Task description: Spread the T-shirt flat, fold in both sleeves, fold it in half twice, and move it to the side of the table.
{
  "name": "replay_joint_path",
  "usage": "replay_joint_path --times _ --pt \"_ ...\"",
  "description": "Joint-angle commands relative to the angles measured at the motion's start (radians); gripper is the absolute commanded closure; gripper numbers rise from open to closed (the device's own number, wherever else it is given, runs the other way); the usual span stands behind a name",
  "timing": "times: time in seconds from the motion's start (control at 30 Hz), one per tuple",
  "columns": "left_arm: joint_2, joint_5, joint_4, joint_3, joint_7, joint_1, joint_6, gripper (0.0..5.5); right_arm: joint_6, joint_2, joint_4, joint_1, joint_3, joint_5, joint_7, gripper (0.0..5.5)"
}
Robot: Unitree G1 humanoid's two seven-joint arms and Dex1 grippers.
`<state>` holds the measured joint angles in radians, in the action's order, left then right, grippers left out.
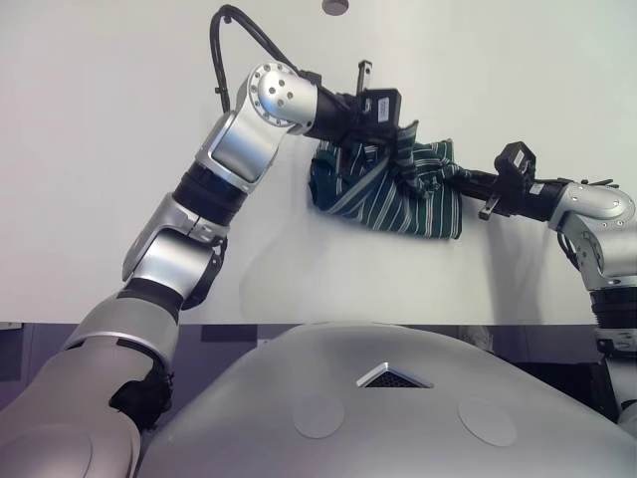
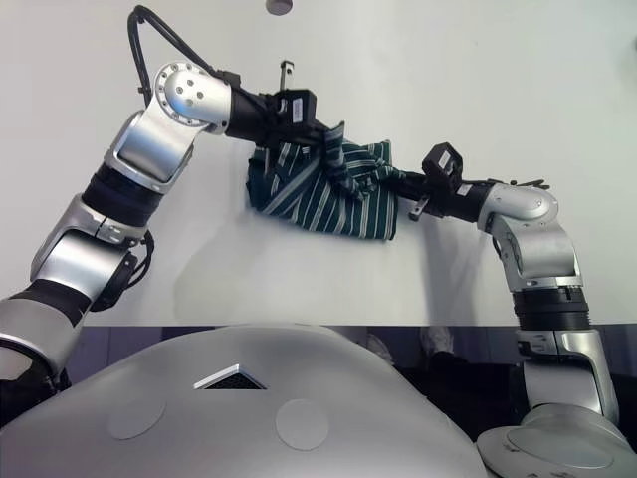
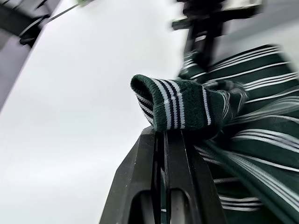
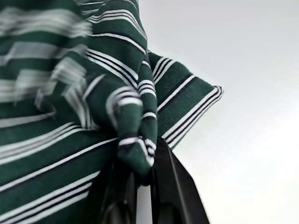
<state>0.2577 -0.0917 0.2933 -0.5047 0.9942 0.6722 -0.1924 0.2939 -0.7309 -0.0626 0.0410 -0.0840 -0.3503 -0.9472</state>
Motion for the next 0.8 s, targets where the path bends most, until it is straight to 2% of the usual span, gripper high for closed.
replay_joint_path --times 0.03,0.17,0.43,0.63,0.8 --pt "-0.003 -0.055 0.188 0.038 -0.094 0.094 0.014 5.50 0.046 0.025 -0.019 0.023 -0.015 0.043 0.042 5.33" --pt "0.040 -0.044 0.215 0.081 -0.088 0.085 -0.022 5.50 0.071 0.059 0.010 0.038 0.014 0.017 0.087 5.33" --pt "0.190 0.047 -0.196 0.108 0.049 -0.128 -0.226 5.50 0.222 0.189 0.145 0.034 0.168 -0.119 0.266 5.33" --pt "0.126 0.180 -0.368 0.209 -0.021 -0.159 -0.385 5.50 0.345 0.224 0.337 0.043 0.254 -0.247 0.339 5.33" --pt "0.051 0.169 -0.225 0.270 -0.193 -0.106 -0.407 5.50 0.358 0.212 0.285 0.033 0.199 -0.185 0.353 5.33"
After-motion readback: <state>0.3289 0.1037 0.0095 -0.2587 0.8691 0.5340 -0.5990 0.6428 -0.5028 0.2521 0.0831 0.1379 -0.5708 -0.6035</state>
